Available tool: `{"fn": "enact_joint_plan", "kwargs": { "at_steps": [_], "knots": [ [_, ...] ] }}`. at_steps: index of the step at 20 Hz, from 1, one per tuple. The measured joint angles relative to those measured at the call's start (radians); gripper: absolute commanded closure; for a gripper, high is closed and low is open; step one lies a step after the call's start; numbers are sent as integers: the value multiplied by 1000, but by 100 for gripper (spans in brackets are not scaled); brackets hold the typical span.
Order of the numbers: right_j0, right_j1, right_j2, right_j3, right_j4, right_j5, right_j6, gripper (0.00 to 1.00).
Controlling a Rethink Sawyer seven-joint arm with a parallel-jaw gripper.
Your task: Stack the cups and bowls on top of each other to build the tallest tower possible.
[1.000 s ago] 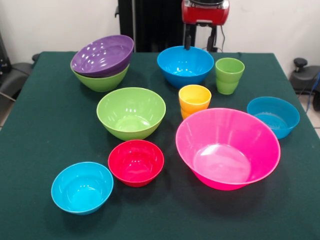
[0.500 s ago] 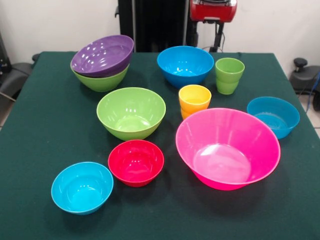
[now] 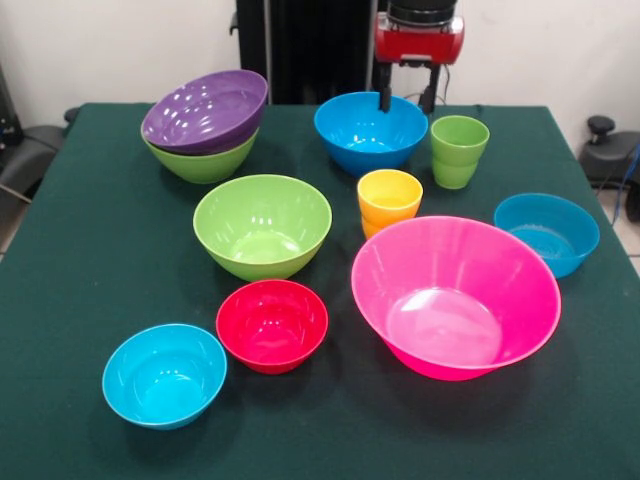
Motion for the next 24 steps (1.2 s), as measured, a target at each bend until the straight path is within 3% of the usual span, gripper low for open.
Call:
{"fn": "enact_joint_plan", "kwargs": {
  "at_steps": [8,24],
  "knots": [
    [3,70,-14,0,0,-68,0,0],
    [27,91,-53,-1,1,-69,0,0]
  ]
}}
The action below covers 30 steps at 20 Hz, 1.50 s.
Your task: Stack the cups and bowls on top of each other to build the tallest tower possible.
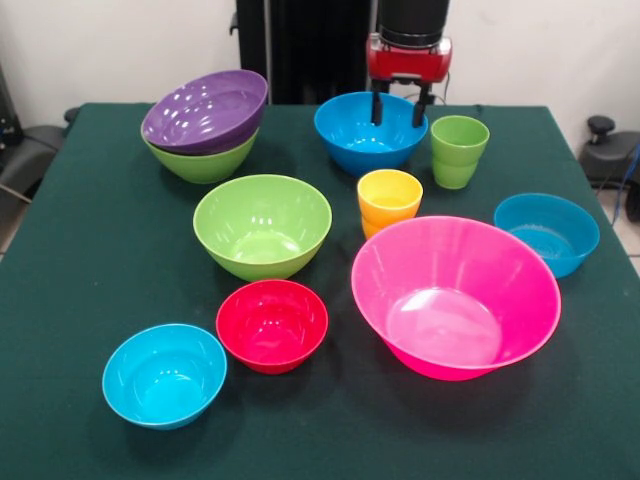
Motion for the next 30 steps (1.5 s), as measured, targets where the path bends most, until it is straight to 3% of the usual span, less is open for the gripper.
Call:
{"fn": "enact_joint_plan", "kwargs": {
  "at_steps": [17,30],
  "knots": [
    [80,0,-27,27,49,-51,31,0],
    [88,11,-33,46,61,-97,53,0]
  ]
}}
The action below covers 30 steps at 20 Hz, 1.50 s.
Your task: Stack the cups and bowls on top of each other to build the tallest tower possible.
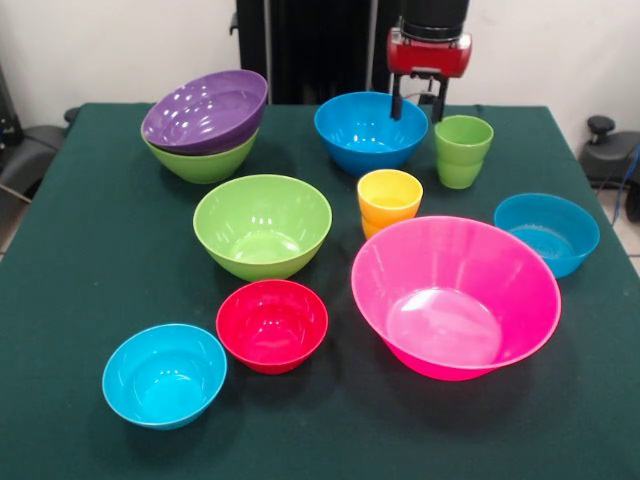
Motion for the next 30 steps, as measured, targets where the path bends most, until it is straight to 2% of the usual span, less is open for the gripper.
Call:
{"fn": "enact_joint_plan", "kwargs": {
  "at_steps": [4,16,30],
  "knots": [
    [0,11,-12,0,1,-3,0,0],
    [4,160,-19,-1,2,-103,0,0],
    [21,179,-22,-1,14,-103,0,0]
  ]
}}
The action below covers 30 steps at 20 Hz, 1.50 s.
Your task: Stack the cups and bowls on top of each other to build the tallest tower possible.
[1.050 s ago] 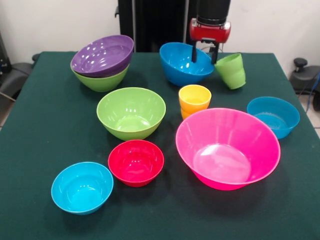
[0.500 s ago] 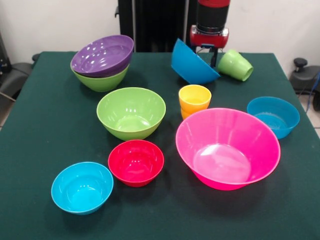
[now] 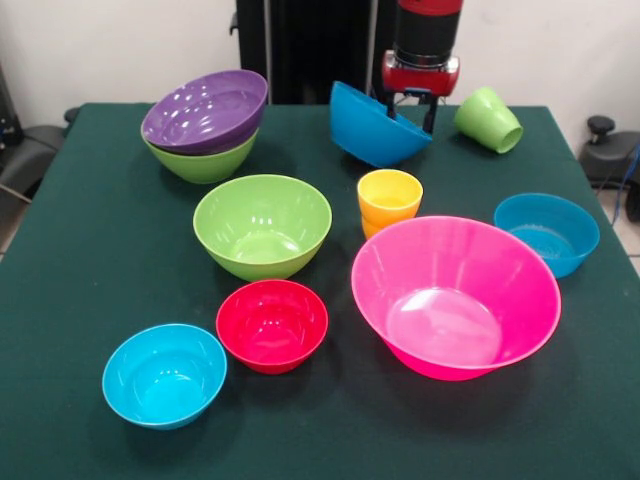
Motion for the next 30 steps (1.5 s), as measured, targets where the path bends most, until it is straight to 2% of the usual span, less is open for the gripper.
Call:
{"fn": "enact_joint_plan", "kwargs": {
  "at_steps": [5,9,16,21,30],
  "knots": [
    [8,-27,-3,2,6,1,0,0],
    [12,-106,-6,7,8,36,0,0],
    [13,-194,-14,8,9,88,0,0],
    [15,-217,-23,8,9,97,0,0],
    [15,-215,-23,8,9,97,0,0]
  ]
}}
